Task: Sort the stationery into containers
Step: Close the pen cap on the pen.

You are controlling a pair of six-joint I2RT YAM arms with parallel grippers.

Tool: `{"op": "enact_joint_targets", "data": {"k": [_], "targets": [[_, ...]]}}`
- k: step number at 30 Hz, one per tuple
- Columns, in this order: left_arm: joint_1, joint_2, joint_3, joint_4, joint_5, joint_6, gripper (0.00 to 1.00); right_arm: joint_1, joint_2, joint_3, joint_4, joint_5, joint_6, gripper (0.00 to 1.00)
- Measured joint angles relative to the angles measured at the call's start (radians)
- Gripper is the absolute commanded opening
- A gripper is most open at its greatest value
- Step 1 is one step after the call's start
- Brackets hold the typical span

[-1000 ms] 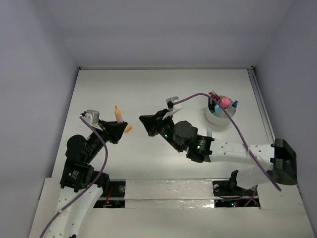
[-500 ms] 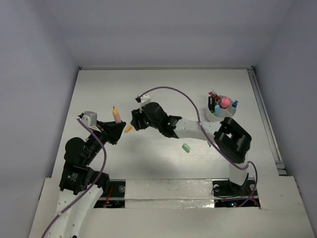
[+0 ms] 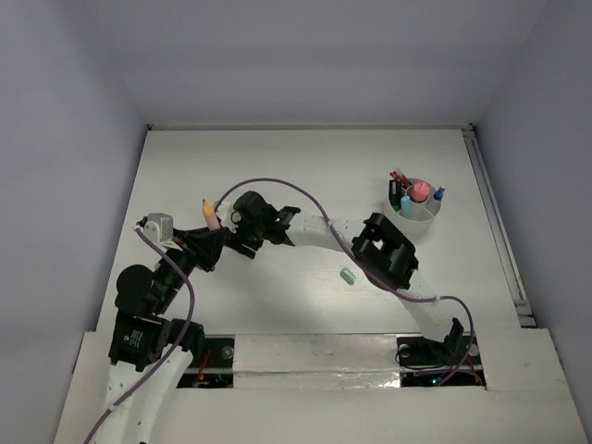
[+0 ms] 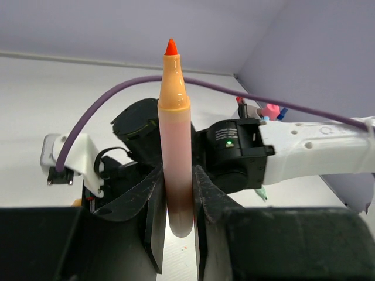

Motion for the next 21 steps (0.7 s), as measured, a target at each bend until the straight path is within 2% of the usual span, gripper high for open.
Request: {"op": "enact_joint_targets", "data": {"k": [14, 17, 21], "targets": [[0.002, -0.027, 0.002, -0.001, -0.019, 0.000, 0.00, -0.006, 0.178, 0.328, -0.274, -0.025, -0.206, 0.68], [0.003, -0.020, 0.002, -0.001, -0.019, 0.000, 0.00, -0.006, 0.212, 0.394, -0.318, -0.027, -0.233, 0.66], [0.009, -0.016, 0.002, -0.001, -0.019, 0.000, 0.00, -0.006, 0.226, 0.423, -0.342, -0.024, -0.263, 0.57]]}}
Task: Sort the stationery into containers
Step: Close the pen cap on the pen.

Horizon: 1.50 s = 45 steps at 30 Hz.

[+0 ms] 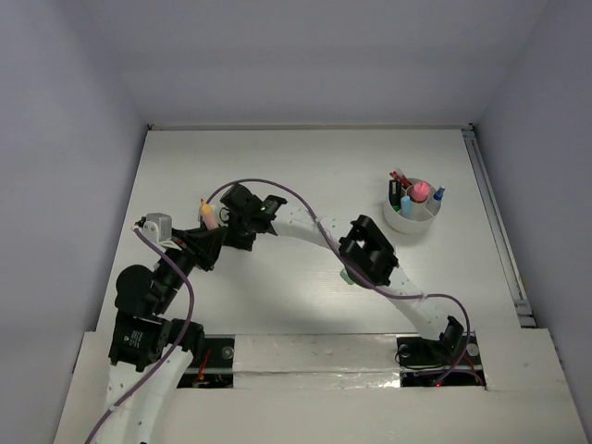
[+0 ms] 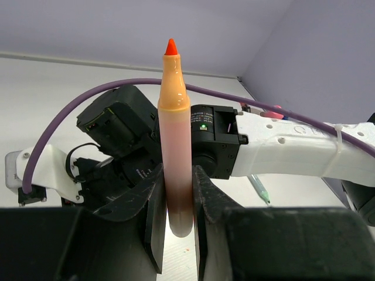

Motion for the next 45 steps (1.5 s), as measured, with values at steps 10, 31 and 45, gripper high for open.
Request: {"op": "enact_joint_targets", "data": {"k": [10, 31, 45], "targets": [[0.003, 0.004, 0.000, 0.000, 0.000, 0.000, 0.00, -0.010, 0.017, 0.017, 0.007, -0.002, 0.001, 0.20], [0.003, 0.053, 0.000, 0.019, 0.082, 0.000, 0.00, -0.089, -0.573, -0.896, 0.609, -0.038, 0.642, 0.00], [0.004, 0.130, -0.003, 0.086, 0.280, -0.009, 0.00, -0.101, -1.027, -1.238, 1.212, -0.008, 1.180, 0.00]]}}
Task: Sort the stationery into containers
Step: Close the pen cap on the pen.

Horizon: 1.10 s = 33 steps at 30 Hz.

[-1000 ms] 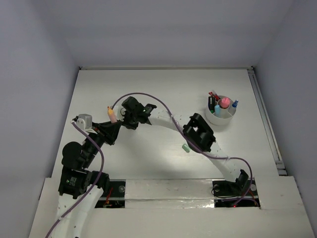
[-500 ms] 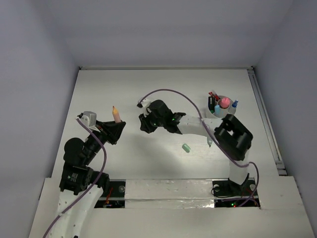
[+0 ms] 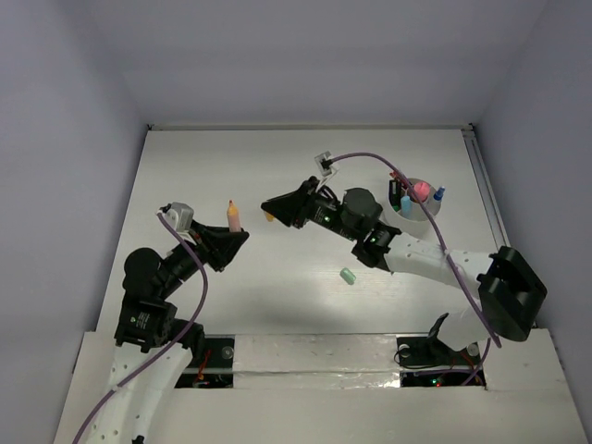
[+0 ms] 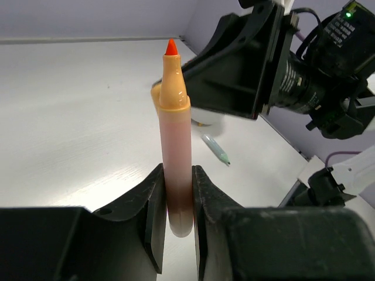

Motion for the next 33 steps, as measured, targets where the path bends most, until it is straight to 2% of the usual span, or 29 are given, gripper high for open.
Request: {"op": "enact_joint_targets", "data": {"k": [7, 15, 22, 33], "targets": [[0.000, 0.018, -0.022, 0.065, 0.114, -0.016, 0.00, -0.024, -0.011, -0.010, 0.238, -0.017, 0.203, 0.00], [0.000, 0.064, -0.038, 0.120, 0.223, -0.043, 0.00, -0.043, 0.076, -0.006, 0.505, -0.100, 0.359, 0.00], [0.000, 0.104, -0.061, 0.182, 0.311, -0.085, 0.00, -0.044, 0.142, 0.041, 0.626, -0.159, 0.446, 0.00], [0.000, 0.127, -0.066, 0.226, 0.365, -0.118, 0.00, -0.047, 0.265, 0.111, 0.666, -0.229, 0.600, 0.00]]}}
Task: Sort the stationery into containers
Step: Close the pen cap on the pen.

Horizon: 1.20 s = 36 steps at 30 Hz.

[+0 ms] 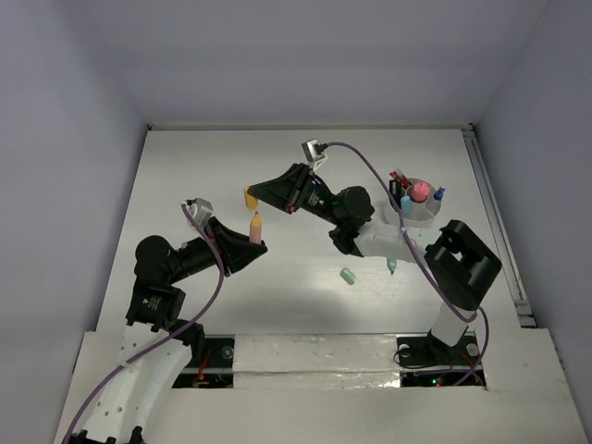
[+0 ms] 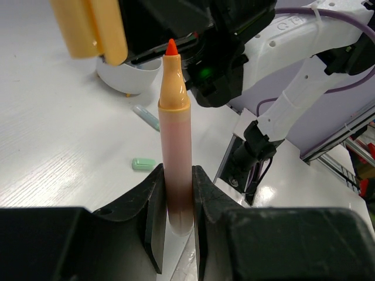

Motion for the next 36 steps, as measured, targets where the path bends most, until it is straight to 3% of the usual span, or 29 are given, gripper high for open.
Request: {"op": "enact_joint_targets", "data": {"k": [11, 36], "targets": [[0.000, 0.000, -0.001, 0.005, 0.000, -0.001, 0.00, 0.000, 0.050, 0.011, 0.003, -0.019, 0.068, 0.00], [0.000, 0.000, -0.001, -0.016, -0.017, 0.009, 0.00, -0.001, -0.019, -0.027, 0.008, -0.019, 0.078, 0.00]]}}
